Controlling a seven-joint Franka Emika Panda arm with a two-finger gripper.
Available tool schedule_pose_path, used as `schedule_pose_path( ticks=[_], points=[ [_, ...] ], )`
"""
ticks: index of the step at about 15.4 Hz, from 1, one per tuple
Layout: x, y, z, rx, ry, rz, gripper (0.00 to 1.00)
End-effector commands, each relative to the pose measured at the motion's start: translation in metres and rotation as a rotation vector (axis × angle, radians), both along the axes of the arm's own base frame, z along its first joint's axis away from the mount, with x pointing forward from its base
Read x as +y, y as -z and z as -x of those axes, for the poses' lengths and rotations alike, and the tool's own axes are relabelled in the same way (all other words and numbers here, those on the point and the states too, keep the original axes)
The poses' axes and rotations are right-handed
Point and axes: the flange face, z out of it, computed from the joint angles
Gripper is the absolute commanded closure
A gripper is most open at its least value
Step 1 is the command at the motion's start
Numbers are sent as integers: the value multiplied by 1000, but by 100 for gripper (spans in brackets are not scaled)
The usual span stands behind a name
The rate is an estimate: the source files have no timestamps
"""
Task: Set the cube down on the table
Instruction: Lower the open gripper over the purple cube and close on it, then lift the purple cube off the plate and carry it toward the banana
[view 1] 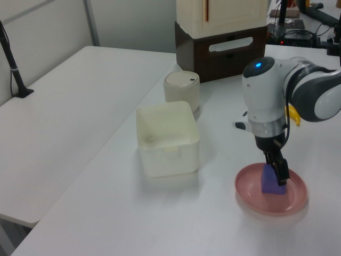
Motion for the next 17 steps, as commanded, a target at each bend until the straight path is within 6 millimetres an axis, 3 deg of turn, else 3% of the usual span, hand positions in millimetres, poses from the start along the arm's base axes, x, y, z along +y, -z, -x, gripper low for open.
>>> schedule_pose_path(
  ticks=[1,3,5,8,10,12,14,17],
  points=[
    [2,7,2,1,35,-9,46],
    [-1,4,1,13,32,-3,73],
    [-4,-4,-1,33,32,8,91],
    [-14,-36,-14,39,56,7,91],
    [-39,-60,-41,25,100,-4,89],
    [-70,-73,-64,18,118,-15,87],
    [-105,-73,-81,11,135,-7,87],
    [-188,-74,-123,-29,194,0,81]
  ],
)
